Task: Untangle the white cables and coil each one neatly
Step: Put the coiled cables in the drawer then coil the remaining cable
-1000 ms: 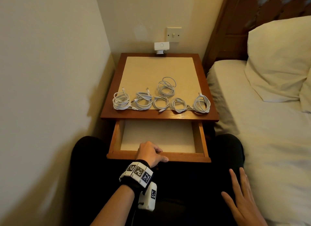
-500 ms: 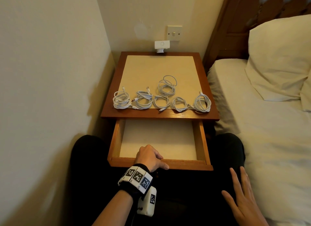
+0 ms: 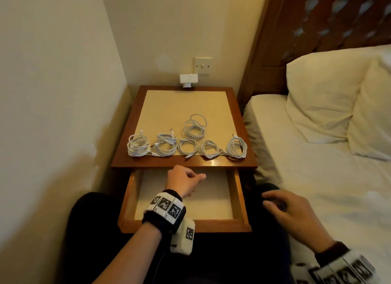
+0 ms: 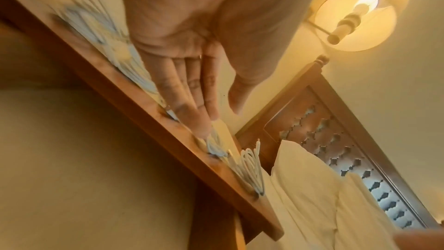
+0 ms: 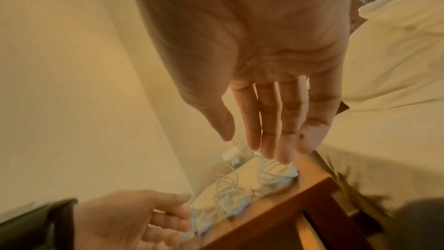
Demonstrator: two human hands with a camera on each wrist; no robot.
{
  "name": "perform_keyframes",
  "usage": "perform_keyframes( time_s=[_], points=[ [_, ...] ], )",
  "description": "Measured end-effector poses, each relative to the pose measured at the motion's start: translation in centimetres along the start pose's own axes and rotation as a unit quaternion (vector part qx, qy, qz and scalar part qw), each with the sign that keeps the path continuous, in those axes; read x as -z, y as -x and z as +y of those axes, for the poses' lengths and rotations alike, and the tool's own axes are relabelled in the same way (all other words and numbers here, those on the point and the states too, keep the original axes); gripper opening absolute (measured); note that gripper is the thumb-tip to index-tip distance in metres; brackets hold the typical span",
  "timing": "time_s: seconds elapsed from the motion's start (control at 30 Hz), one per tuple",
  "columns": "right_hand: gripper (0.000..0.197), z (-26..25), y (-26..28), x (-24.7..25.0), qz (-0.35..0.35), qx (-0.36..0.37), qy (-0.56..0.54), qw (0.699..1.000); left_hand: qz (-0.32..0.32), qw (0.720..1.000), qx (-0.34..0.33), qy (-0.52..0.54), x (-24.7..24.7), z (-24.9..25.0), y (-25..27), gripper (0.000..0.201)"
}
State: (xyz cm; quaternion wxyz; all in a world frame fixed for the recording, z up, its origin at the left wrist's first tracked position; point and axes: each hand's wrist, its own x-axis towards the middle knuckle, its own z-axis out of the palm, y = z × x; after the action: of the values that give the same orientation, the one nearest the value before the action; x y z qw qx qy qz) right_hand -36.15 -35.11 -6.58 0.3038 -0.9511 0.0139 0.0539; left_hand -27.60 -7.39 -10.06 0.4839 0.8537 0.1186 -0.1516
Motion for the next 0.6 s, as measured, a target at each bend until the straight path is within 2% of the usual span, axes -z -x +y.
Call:
perform_keyframes(
  time_s=[0.07,0.17,0.3,0.37,0.47,0.6],
  points=[
    [0.009,-1.7,-3.6,0.9,0.018,-0.022,-0.019,0.999,0.047,0.995,0.018,0.088,-0.5,2.1,-2.2,0.027],
    [0.016,-3.4,-9.0,1.1,0.022,-0.087,-0.079,0.993,0.047,0.981,0.086,0.169,-2.2,3.3,-6.9,0.032],
    [0.029,-3.3,-15.1,-0.2,0.018,-0.192,-0.159,0.968,0.030,0.967,0.165,0.193,-5.4,0.4,-14.3,0.062],
    [0.038,-2.2,-17.6,-1.3,0.026,-0.226,-0.158,0.961,0.046,0.967,0.175,0.182,-7.3,-2.2,-18.2,0.070],
    [0.047,-0.9,-19.9,-3.0,0.014,-0.235,-0.112,0.965,0.092,0.969,0.178,0.141,-9.4,-4.9,-22.6,0.074],
    [0.034,-1.8,-19.9,-3.6,0.029,-0.233,-0.065,0.970,0.103,0.971,0.159,0.148,-9.0,-3.4,-21.3,0.062]
  ],
)
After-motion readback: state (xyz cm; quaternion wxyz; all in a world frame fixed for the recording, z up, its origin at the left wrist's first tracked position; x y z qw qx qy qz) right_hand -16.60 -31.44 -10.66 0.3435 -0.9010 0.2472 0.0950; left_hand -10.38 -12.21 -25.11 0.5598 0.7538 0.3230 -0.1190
